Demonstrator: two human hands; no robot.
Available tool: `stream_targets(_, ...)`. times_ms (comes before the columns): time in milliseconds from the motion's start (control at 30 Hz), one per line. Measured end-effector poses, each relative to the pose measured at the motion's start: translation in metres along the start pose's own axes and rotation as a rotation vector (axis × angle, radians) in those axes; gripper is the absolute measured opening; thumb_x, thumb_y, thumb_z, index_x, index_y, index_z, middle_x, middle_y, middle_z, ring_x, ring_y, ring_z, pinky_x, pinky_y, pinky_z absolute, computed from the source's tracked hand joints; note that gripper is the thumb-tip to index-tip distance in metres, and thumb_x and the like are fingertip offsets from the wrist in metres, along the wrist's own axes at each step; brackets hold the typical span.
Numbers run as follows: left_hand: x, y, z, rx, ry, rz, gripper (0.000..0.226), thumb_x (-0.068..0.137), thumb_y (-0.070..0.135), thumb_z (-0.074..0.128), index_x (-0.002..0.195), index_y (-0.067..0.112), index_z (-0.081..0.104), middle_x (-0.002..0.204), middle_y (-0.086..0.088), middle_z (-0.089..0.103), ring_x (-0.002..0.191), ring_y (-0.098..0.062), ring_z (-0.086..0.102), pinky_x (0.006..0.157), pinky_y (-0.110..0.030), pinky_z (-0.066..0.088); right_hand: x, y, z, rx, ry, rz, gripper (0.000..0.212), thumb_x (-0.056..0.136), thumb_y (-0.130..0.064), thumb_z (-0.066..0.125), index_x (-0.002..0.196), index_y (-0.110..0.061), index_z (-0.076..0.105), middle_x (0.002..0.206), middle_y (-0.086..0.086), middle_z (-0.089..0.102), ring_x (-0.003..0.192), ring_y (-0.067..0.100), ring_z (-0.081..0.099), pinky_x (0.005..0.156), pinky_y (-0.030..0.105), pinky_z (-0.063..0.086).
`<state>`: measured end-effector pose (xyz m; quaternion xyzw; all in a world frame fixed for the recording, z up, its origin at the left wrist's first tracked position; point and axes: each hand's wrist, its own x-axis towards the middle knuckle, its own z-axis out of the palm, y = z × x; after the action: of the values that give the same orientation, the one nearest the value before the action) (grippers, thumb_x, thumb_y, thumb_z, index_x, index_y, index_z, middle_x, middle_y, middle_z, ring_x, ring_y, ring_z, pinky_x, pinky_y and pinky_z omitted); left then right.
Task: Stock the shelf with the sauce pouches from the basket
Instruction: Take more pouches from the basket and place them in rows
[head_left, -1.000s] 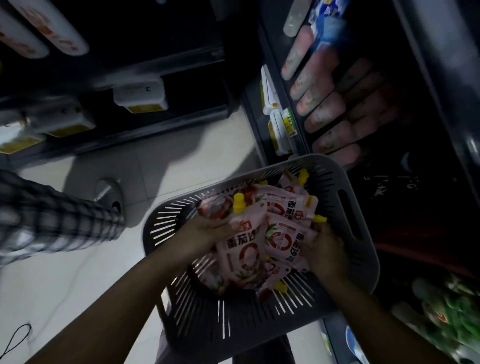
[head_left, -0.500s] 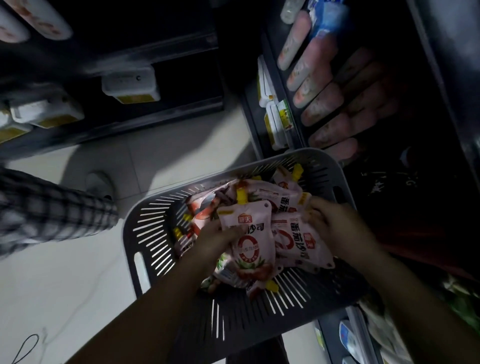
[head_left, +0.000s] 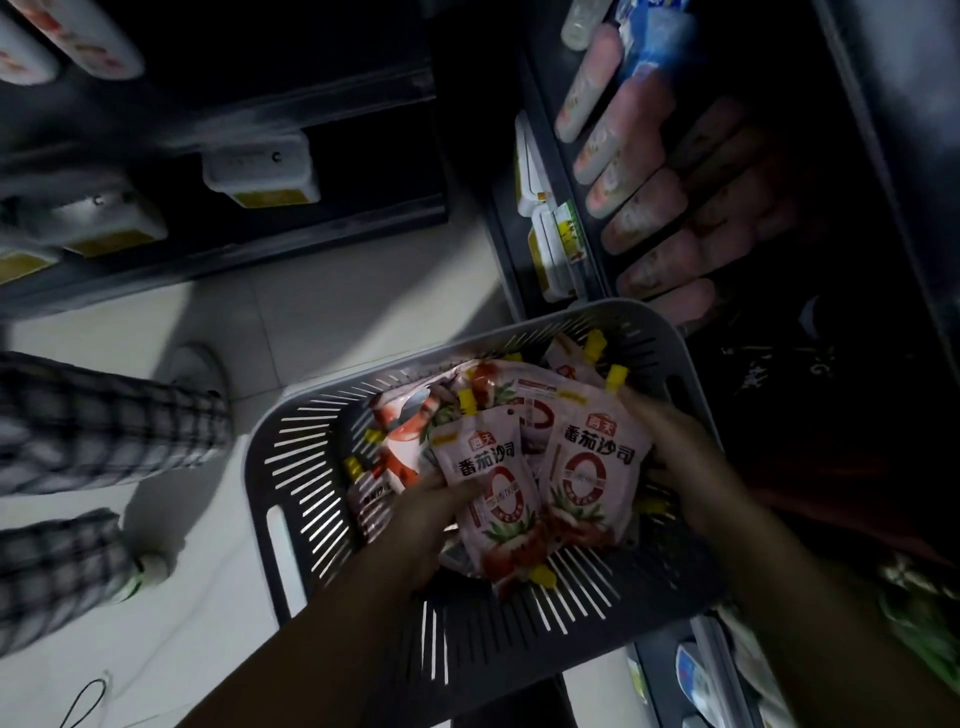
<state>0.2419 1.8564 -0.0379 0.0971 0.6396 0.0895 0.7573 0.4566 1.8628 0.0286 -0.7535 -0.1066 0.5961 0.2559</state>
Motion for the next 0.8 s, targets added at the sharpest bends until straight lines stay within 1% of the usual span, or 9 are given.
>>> stream_targets(33,0.0,0.0,0.001,0.012,-0.03,-0.017,0.023,0.08,0.007,0.067,0.102,0.011,0.062,0.097,-0.009,0.072,0.087,-0.024,0.068,0.075,-0.037,0.055,-0.006,0.011,0.0,0.023,0.06,-0.022,0.017,0.09,-0.035,0.054,0.1,-0.024,0.064,0.094,-0.003,0.068,0.085,0.014,0.064,0.064,0.028,0.046)
stream_targets(133,-0.003,0.0,0.008,0.098,-0.058,-0.042,0.026,0.076,0.004,0.071,0.1,0.008,0.063,0.094,-0.009,0.072,0.074,-0.017,0.07,0.057,-0.027,0.056,-0.014,0.043,0.013,0.077,0.149,-0.018,0.016,0.085,-0.017,0.065,0.1,-0.021,0.06,0.097,0.002,0.068,0.087,0.018,0.066,0.065,0.031,0.052)
stream_targets(233,-0.002,-0.003,0.01,0.083,-0.019,-0.056,0.034,0.073,0.002,0.074,0.105,0.005,0.063,0.103,-0.015,0.071,0.086,-0.025,0.068,0.068,-0.035,0.056,-0.004,0.076,0.03,-0.078,0.101,0.016,0.046,0.073,-0.009,0.076,0.113,-0.017,0.056,0.107,0.005,0.067,0.1,0.023,0.065,0.083,0.042,0.055)
stream_targets(333,-0.007,-0.003,0.01,0.117,0.007,-0.029,0.039,0.071,0.0,0.075,0.108,0.002,0.062,0.107,-0.017,0.07,0.095,-0.031,0.067,0.085,-0.048,0.054,0.012,0.082,0.032,-0.059,0.162,0.053,0.041,0.07,-0.002,0.077,0.104,-0.013,0.059,0.105,0.009,0.068,0.094,0.026,0.065,0.073,0.037,0.056)
stream_targets(400,-0.013,-0.002,0.008,0.162,0.007,-0.021,0.037,0.073,0.002,0.072,0.109,0.004,0.061,0.107,-0.015,0.07,0.097,-0.029,0.067,0.086,-0.047,0.054,0.015,0.076,0.027,-0.127,0.106,0.04,0.031,0.072,-0.001,0.075,0.098,-0.011,0.063,0.103,0.011,0.069,0.092,0.027,0.066,0.075,0.037,0.056)
stream_targets(467,-0.023,0.0,0.003,0.195,-0.027,-0.025,0.031,0.078,0.003,0.068,0.107,0.007,0.06,0.103,-0.012,0.071,0.092,-0.025,0.068,0.076,-0.039,0.057,0.008,0.069,0.023,-0.206,0.024,-0.028,0.032,0.074,-0.003,0.075,0.104,-0.01,0.065,0.105,0.012,0.071,0.091,0.024,0.068,0.077,0.035,0.057)
stream_targets(567,-0.045,0.01,-0.002,0.222,-0.105,0.018,0.027,0.079,0.002,0.067,0.103,0.01,0.062,0.089,-0.006,0.075,0.077,-0.018,0.073,0.059,-0.029,0.057,-0.014,0.055,0.017,-0.144,-0.068,-0.096,0.029,0.076,-0.005,0.073,0.102,-0.014,0.066,0.101,0.008,0.072,0.089,0.019,0.07,0.071,0.026,0.058)
stream_targets(667,-0.079,0.027,0.0,0.261,-0.118,0.099,0.025,0.078,0.003,0.069,0.101,0.011,0.064,0.087,-0.006,0.076,0.08,-0.021,0.073,0.065,-0.031,0.057,-0.038,0.034,0.008,-0.035,-0.134,-0.126,0.025,0.077,-0.002,0.071,0.099,-0.013,0.066,0.091,0.003,0.074,0.077,0.013,0.072,0.061,0.021,0.056)
stream_targets(800,-0.127,0.053,0.006,0.13,-0.136,0.197,0.026,0.079,-0.001,0.062,0.104,-0.001,0.066,0.092,-0.022,0.073,0.08,-0.033,0.072,0.065,-0.034,0.059,-0.077,-0.003,-0.004,0.143,-0.192,-0.207,0.026,0.075,-0.003,0.07,0.101,-0.004,0.067,0.088,0.01,0.074,0.072,0.017,0.071,0.059,0.025,0.057)
